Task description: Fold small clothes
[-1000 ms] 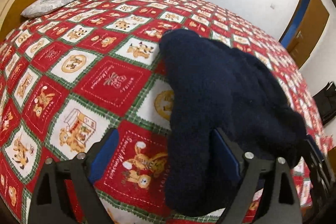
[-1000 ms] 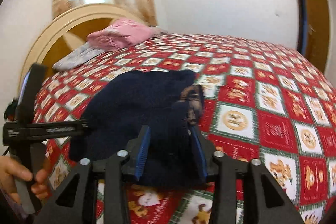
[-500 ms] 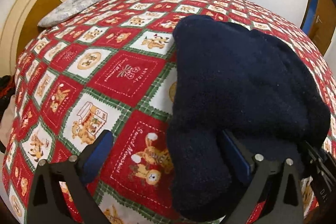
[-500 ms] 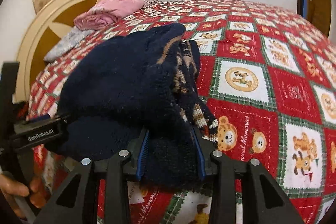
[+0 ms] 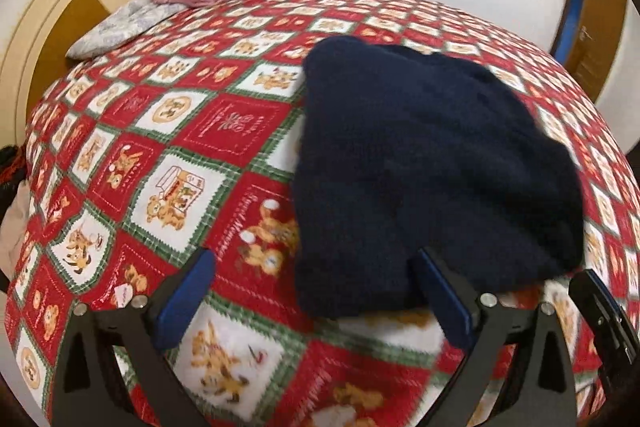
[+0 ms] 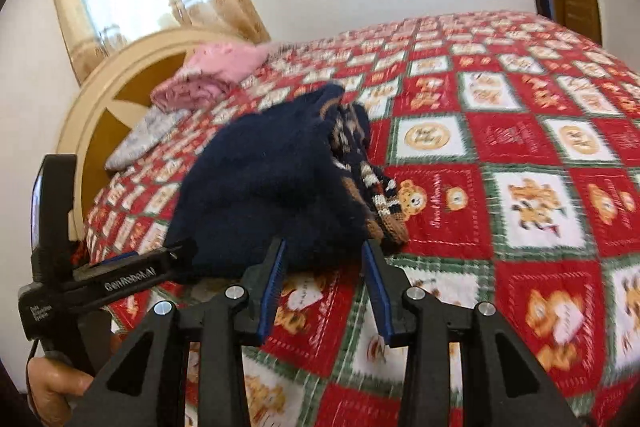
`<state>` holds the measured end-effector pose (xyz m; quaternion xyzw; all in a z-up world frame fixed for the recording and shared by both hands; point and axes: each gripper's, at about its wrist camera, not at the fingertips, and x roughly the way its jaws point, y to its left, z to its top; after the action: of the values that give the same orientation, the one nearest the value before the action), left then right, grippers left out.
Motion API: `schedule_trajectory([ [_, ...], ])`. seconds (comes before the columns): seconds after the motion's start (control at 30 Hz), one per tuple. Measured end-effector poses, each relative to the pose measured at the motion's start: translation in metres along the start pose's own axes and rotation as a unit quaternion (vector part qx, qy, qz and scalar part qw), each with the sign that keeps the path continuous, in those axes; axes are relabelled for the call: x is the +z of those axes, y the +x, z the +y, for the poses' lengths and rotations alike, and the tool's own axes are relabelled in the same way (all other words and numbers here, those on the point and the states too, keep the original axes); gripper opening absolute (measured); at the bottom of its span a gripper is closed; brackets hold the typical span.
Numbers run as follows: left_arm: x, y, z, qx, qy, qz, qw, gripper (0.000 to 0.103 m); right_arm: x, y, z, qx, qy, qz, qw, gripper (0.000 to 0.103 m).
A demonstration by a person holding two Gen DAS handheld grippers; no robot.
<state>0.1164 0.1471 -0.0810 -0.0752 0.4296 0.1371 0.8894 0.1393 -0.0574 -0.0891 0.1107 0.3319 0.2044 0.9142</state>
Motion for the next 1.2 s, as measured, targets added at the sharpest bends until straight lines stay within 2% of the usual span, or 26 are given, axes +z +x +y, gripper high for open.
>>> schedule_trajectory([
  [0.13, -0.012, -0.027, -0.011, -0.020, 0.018, -0.021, 0.9994, 0.101, -0.006, -0.039, 0.013, -0.003, -0.021, -0.050, 0.999, 0.041],
  [0.2, -0.016, -0.038, -0.012, -0.032, 0.020, -0.028, 0.9989, 0.101, -0.009, -0.053, 0.016, 0.018, -0.021, -0.049, 0.998, 0.041],
  [0.33, -0.026, -0.068, -0.016, -0.060, 0.031, -0.051, 0.9964, 0.101, -0.016, -0.061, 0.006, 0.051, 0.039, 0.009, 0.998, 0.041],
  [0.37, -0.028, -0.073, -0.016, -0.064, 0.032, -0.056, 0.9959, 0.101, -0.020, -0.066, 0.004, 0.048, 0.052, 0.020, 0.997, 0.041],
  [0.47, -0.034, -0.097, -0.012, -0.081, 0.038, -0.079, 0.9928, 0.101, -0.023, -0.084, 0.005, 0.041, 0.069, 0.026, 0.996, 0.041],
  [0.57, -0.041, -0.115, -0.007, -0.087, 0.048, -0.096, 0.9904, 0.101, -0.025, -0.107, 0.012, 0.060, 0.121, 0.057, 0.989, 0.041],
  [0.63, -0.045, -0.126, -0.003, -0.094, 0.052, -0.107, 0.9884, 0.101, -0.028, -0.124, 0.020, 0.056, 0.148, 0.088, 0.983, 0.041],
  [0.67, -0.048, -0.131, 0.001, -0.095, 0.055, -0.111, 0.9877, 0.101, -0.029, -0.133, 0.025, 0.049, 0.167, 0.114, 0.978, 0.041],
  [0.7, -0.049, -0.133, 0.003, -0.095, 0.056, -0.113, 0.9875, 0.101, -0.032, -0.142, 0.029, 0.060, 0.194, 0.143, 0.969, 0.041],
  [0.73, -0.050, -0.137, 0.006, -0.096, 0.058, -0.113, 0.9872, 0.101, -0.033, -0.147, 0.031, 0.077, 0.213, 0.162, 0.960, 0.041],
  [0.8, -0.051, -0.140, 0.010, -0.103, 0.060, -0.111, 0.9867, 0.101, -0.035, -0.163, 0.041, 0.134, 0.255, 0.204, 0.936, 0.043],
  [0.87, -0.049, -0.144, 0.013, -0.107, 0.057, -0.108, 0.9867, 0.101, -0.035, -0.182, 0.061, 0.194, 0.273, 0.224, 0.915, 0.054],
  [0.93, -0.047, -0.147, 0.015, -0.118, 0.052, -0.106, 0.9860, 0.101, -0.033, -0.195, 0.077, 0.236, 0.268, 0.220, 0.908, 0.061],
  [0.97, -0.048, -0.149, 0.014, -0.123, 0.050, -0.107, 0.9854, 0.101, -0.030, -0.203, 0.087, 0.253, 0.248, 0.202, 0.913, 0.061],
  [1.0, -0.048, -0.151, 0.014, -0.126, 0.050, -0.109, 0.9847, 0.101, -0.024, -0.210, 0.095, 0.244, 0.208, 0.167, 0.932, 0.061],
  [1.03, -0.049, -0.154, 0.013, -0.125, 0.053, -0.113, 0.9843, 0.101, -0.021, -0.216, 0.099, 0.223, 0.181, 0.136, 0.948, 0.061],
  [1.07, -0.050, -0.154, 0.013, -0.123, 0.055, -0.115, 0.9842, 0.101, -0.020, -0.222, 0.100, 0.183, 0.154, 0.089, 0.967, 0.061],
  [1.1, -0.051, -0.156, 0.011, -0.119, 0.060, -0.118, 0.9840, 0.101, -0.021, -0.226, 0.097, 0.150, 0.138, 0.045, 0.978, 0.061],
  [1.13, -0.052, -0.156, 0.010, -0.116, 0.063, -0.120, 0.9840, 0.101, -0.022, -0.228, 0.094, 0.135, 0.131, 0.020, 0.982, 0.061],
  [1.2, -0.054, -0.156, 0.010, -0.104, 0.066, -0.123, 0.9847, 0.101, -0.027, -0.237, 0.092, 0.066, 0.082, -0.062, 0.993, 0.061],
])
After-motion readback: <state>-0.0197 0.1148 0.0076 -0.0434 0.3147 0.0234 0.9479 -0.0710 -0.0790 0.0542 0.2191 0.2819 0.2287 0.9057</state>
